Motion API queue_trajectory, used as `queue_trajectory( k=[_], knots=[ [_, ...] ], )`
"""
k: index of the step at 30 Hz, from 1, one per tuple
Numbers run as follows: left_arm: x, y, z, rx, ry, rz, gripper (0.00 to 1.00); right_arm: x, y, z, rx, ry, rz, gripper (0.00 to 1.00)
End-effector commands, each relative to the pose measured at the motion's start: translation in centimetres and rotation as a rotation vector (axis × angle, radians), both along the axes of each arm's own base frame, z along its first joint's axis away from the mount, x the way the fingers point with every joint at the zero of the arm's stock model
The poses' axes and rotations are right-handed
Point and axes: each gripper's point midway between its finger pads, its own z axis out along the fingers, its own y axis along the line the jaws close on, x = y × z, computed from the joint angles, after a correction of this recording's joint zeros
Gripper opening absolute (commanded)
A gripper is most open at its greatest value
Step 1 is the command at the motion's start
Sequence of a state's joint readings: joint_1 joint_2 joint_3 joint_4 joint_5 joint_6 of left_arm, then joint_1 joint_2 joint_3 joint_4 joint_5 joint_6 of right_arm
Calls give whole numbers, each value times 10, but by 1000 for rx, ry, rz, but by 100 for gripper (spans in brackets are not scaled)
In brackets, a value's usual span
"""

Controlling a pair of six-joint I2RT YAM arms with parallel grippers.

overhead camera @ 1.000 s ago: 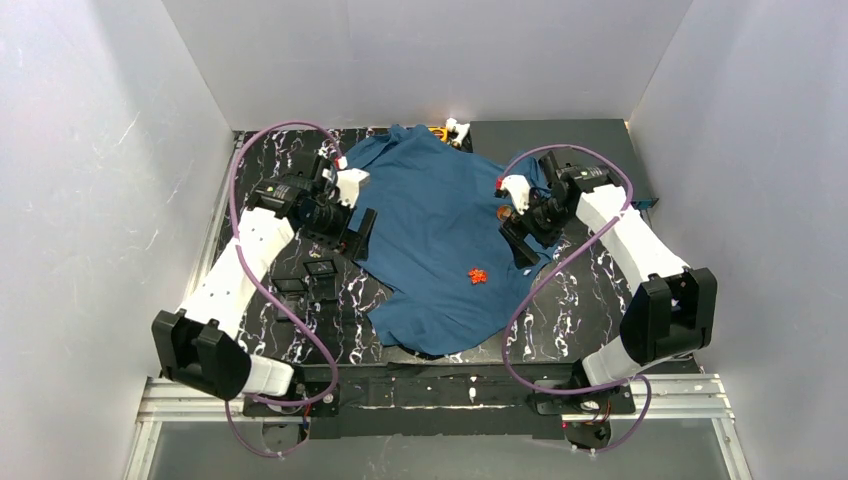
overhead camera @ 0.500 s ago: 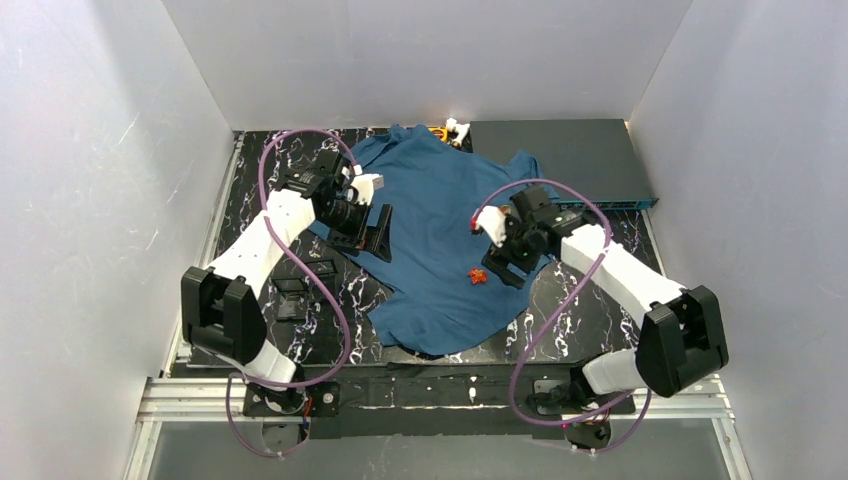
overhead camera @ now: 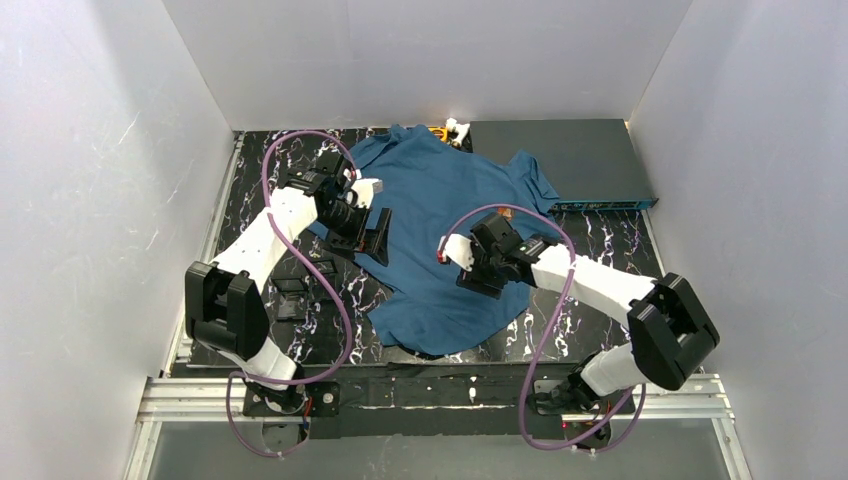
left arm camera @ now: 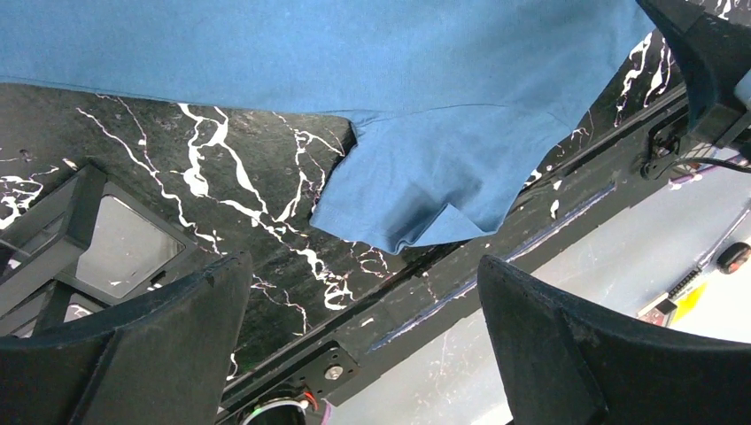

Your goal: Remove the brooch from the garment

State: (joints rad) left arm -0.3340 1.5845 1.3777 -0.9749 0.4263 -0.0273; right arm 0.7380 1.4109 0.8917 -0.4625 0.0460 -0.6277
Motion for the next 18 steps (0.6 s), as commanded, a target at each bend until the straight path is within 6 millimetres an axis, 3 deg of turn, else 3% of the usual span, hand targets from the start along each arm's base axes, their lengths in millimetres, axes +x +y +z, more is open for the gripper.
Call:
queue_trajectory(
  k=[1, 18],
  knots=[
    [2, 4, 9, 15, -6, 17, 99, 12, 17, 0, 20, -44, 5, 71],
    [0, 14, 10, 6, 16, 60, 99, 19, 27, -34, -7, -43, -25, 70]
  ],
)
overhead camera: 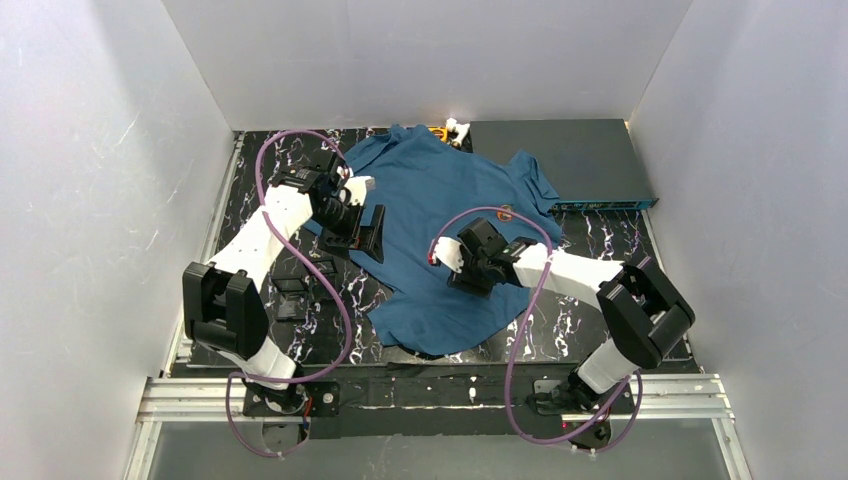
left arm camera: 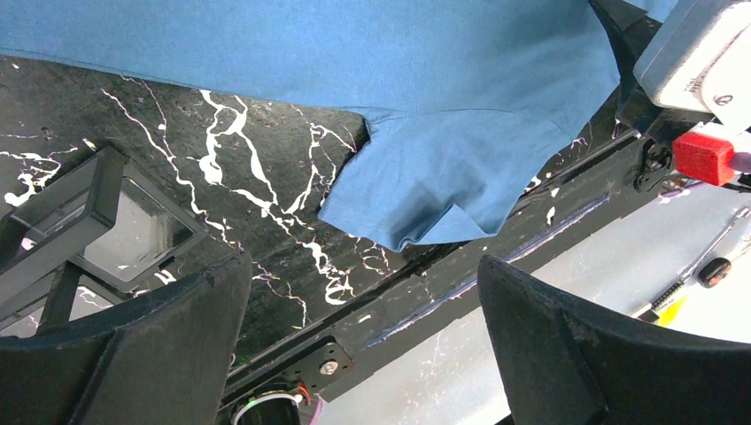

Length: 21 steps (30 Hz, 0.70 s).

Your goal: Remove the brooch from the garment

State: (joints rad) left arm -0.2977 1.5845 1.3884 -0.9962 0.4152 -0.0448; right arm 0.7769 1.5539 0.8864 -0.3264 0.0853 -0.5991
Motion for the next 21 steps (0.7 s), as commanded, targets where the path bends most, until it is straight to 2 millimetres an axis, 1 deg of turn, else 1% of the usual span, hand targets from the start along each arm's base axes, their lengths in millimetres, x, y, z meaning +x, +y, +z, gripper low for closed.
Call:
queue_trajectory(
  k=[1, 3, 6, 9, 16, 21],
  knots=[
    [-4, 3, 8, -6, 4, 8, 99, 9, 7, -3, 9, -43, -24, 70],
    [-4, 3, 8, -9, 5, 9, 99, 13, 6, -6, 0, -55, -42, 68],
    [-3, 3, 8, -12, 5, 10, 99, 20, 5, -5, -11, -78, -69, 62],
    [-2, 3, 9, -16, 3, 9, 99, 24, 6, 3, -4, -97, -78, 58],
    [-1, 3, 10, -23, 0, 4, 99, 31, 6, 25, 23, -132, -96, 55],
    [2, 2, 10, -27, 0, 2, 99, 39, 3, 34, 44, -129, -135, 52]
  ],
)
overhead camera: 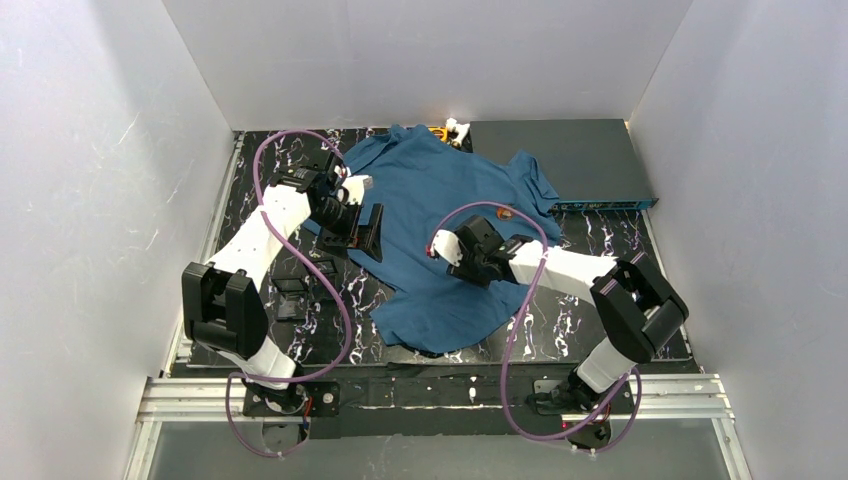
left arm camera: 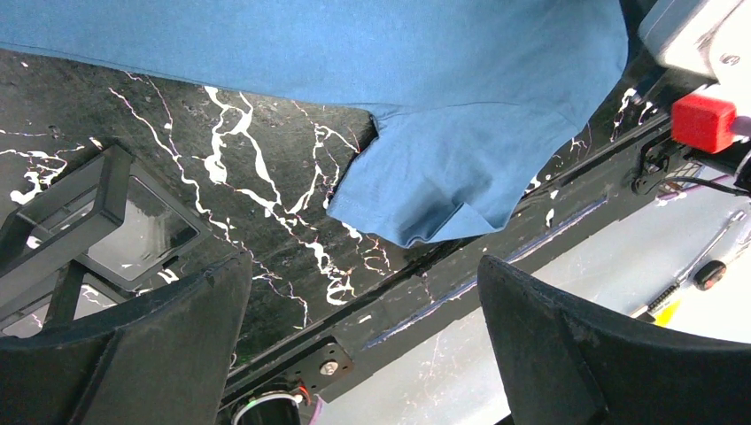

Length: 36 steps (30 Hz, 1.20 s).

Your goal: Remove the brooch from the garment

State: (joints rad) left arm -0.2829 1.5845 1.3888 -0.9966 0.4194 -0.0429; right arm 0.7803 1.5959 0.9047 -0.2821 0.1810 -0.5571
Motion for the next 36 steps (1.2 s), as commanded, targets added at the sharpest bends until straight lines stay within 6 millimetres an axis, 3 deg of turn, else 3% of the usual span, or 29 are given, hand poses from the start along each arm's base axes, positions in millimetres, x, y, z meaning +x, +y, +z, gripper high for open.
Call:
queue_trajectory(
  k=[1, 7, 15, 33, 36],
  knots=[
    [0, -2, 9, -24, 1, -12, 99, 23, 4, 37, 74, -69, -57, 51],
    [3, -4, 9, -29, 3, -16, 99, 32, -4, 39, 90, -34, -85, 49],
    [5, -4, 8, -28, 5, -23, 99, 27, -2, 37, 139, 72, -60, 48],
    [5, -5, 3, -28, 19, -35, 99, 30, -1, 23, 182, 197, -136, 25],
    [5, -5, 1, -33, 16, -37, 99, 30, -3, 22, 185, 207, -147, 16]
  ],
)
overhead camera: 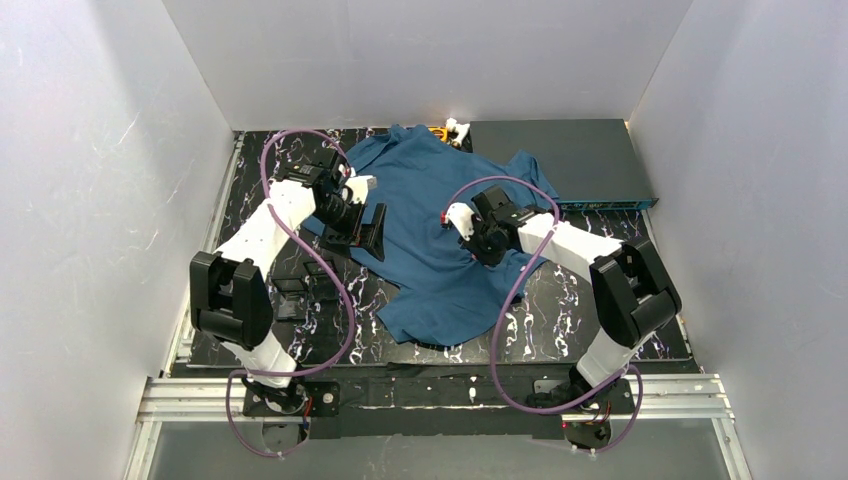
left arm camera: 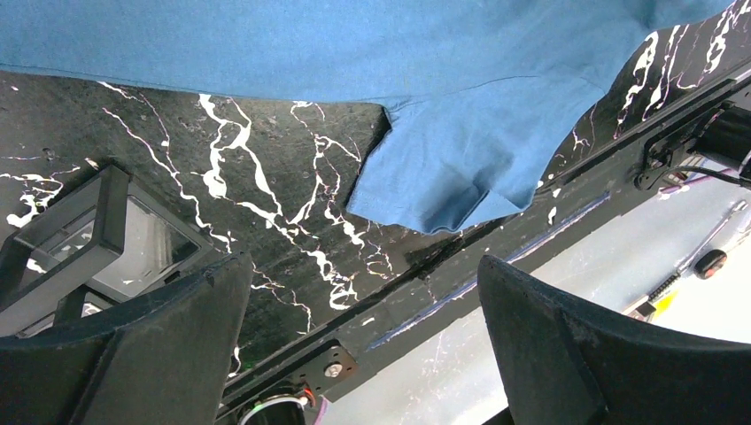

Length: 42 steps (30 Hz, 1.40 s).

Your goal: Remove the brooch from the garment

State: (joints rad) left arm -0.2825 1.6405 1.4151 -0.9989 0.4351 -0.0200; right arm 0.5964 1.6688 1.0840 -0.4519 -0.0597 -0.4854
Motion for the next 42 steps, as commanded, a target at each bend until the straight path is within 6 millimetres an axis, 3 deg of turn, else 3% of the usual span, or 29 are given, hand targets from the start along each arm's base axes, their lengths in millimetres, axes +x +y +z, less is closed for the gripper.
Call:
queue_trajectory(
  k=[1, 2, 3, 10, 22, 26, 31, 38, 42],
  knots=[
    [-1, -2, 9, -32, -14, -13, 99, 7, 5, 9, 39, 10, -26, 10],
    [0, -3, 9, -35, -17, -14, 99, 6, 5, 9, 47, 19, -31, 2],
    [0, -3, 9, -40, -21, -16, 99, 5, 5, 9, 58, 26, -40, 1],
    [6, -17, 11, -134, -80, -33, 99, 6, 4, 15, 183, 94, -112, 1],
    [23, -63, 12, -446, -210, -52, 99, -1, 14, 16, 410, 211, -202, 1],
    [30, -76, 3, -505, -203, -57, 87, -4, 18, 13, 471, 252, -229, 1],
    [32, -103, -3, -600, -185, -92, 64, -9, 16, 9, 533, 305, -266, 1],
    [44, -150, -8, -655, -228, -173, 52, -12, 12, 8, 580, 316, -298, 1],
    [43, -181, -23, -672, -196, -249, 45, -11, 7, 11, 593, 314, -316, 1]
  ],
)
